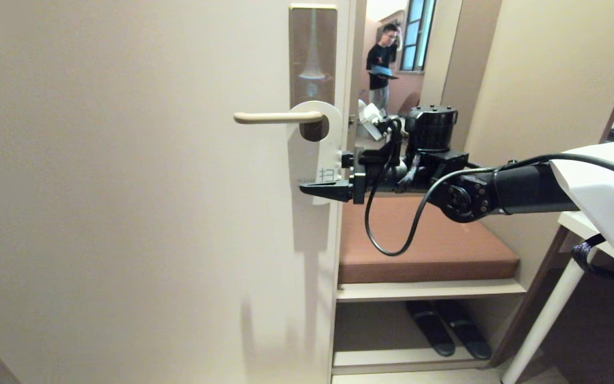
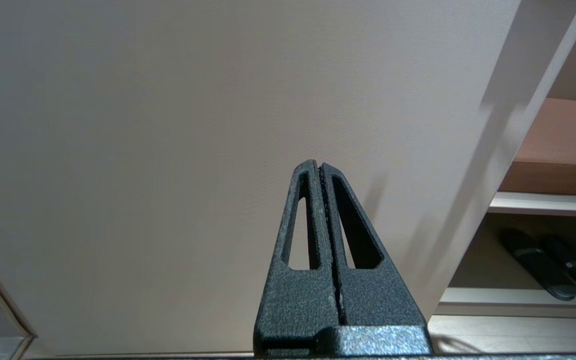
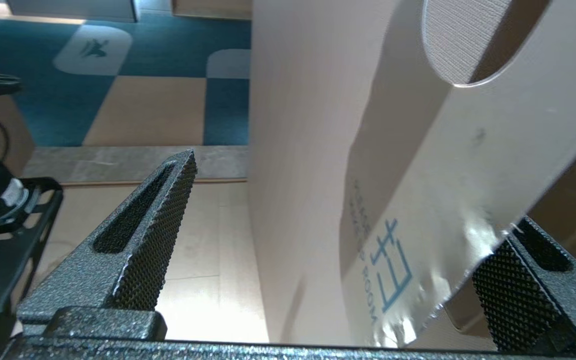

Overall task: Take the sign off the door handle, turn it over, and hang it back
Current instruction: Take down the sign

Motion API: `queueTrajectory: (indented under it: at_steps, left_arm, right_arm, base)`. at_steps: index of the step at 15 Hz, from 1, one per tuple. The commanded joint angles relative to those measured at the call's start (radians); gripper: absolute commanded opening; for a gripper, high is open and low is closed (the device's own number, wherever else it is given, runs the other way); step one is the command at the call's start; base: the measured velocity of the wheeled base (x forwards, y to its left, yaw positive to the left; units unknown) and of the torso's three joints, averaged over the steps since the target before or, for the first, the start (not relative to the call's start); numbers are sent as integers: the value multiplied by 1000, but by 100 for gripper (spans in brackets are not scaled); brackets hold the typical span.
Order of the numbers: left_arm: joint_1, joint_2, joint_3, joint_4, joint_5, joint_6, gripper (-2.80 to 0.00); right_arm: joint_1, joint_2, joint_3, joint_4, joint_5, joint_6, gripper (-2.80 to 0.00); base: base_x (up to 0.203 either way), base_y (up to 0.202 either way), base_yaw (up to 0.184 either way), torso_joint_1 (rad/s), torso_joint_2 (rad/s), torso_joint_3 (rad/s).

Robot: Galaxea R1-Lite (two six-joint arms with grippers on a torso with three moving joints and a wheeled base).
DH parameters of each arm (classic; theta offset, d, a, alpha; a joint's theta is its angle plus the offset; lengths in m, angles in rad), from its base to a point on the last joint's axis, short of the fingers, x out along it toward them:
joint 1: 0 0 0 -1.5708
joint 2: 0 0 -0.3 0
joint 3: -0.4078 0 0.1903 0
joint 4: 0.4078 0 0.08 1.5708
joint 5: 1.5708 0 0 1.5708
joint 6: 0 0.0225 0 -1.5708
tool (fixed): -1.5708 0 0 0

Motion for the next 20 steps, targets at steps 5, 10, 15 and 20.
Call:
queueTrajectory:
  at_steps: [5,10,15,20]
  left_arm:
    - [0,0,0,-1,1,-1,-280]
    - [0,0,0,-1,1,-1,-280]
    - [0,0,0,-1,1,-1,-280]
    - [1,0,0,-1,1,-1,-280]
  right_arm:
    - [2,10,-4,-4,46,28,0]
    - [8,19,-8,-4,62,28,0]
    - [14,31,-15,-4,65,28,0]
    - [14,50,-59,-2,65,28,0]
  base:
    - [0,0,0,0,0,0]
    - [0,0,0,0,0,0]
    - [0,0,0,0,0,0]
    - [0,0,0,0,0,0]
